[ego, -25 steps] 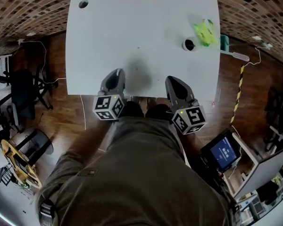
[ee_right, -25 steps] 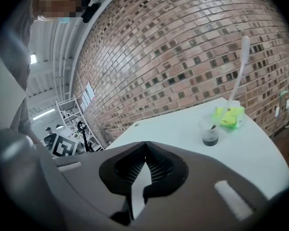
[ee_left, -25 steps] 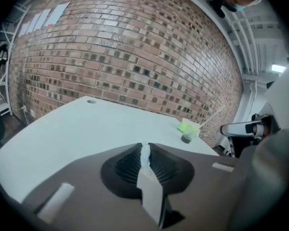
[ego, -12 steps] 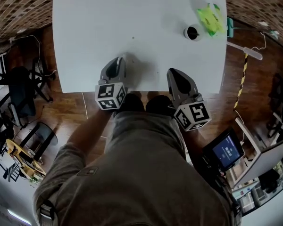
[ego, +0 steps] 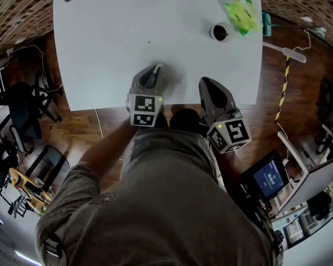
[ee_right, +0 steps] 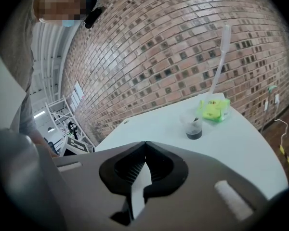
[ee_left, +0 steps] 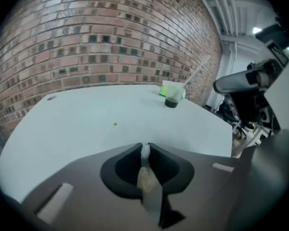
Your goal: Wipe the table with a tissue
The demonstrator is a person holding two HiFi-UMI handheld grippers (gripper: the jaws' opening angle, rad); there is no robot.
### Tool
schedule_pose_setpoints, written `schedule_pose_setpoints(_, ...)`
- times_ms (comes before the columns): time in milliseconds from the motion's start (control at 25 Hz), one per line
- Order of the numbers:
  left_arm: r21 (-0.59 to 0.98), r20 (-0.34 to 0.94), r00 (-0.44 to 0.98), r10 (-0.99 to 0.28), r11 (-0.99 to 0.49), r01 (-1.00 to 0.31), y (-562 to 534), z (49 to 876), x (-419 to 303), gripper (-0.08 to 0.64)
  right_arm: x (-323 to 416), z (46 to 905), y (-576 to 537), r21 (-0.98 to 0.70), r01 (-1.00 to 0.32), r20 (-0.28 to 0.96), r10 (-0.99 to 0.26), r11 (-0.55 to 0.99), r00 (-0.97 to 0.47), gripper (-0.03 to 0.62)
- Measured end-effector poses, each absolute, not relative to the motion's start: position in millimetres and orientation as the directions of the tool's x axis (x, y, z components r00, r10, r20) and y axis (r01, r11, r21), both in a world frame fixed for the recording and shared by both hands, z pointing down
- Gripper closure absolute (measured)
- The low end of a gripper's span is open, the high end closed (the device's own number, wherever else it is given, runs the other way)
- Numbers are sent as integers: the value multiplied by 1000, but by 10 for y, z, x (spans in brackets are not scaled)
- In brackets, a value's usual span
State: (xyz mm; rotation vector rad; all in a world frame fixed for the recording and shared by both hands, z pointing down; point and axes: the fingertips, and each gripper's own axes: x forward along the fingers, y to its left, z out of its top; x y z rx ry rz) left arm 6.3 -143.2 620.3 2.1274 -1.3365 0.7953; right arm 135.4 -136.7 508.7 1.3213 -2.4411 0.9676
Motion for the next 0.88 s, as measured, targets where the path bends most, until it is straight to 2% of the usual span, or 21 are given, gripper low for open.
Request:
schedule_pose_setpoints(240,74,724,341,-599,-424,-903,-1439,6216,119,520,1329,5038,-1374,-446,-801,459,-666,399,-588,580)
schedule_pose_setpoints(680,-11,741,175,-648,-272,-962,-1529,6193,-680,520,1149,5032,-1478,-467,-775,424,-661,425,-618,580)
schedule_pose_setpoints(880,-2,735,167,-657,-249,-969,-1568,6143,-782,520,1086,4993,-1527,-465,-771,426,-653,436,-626,580)
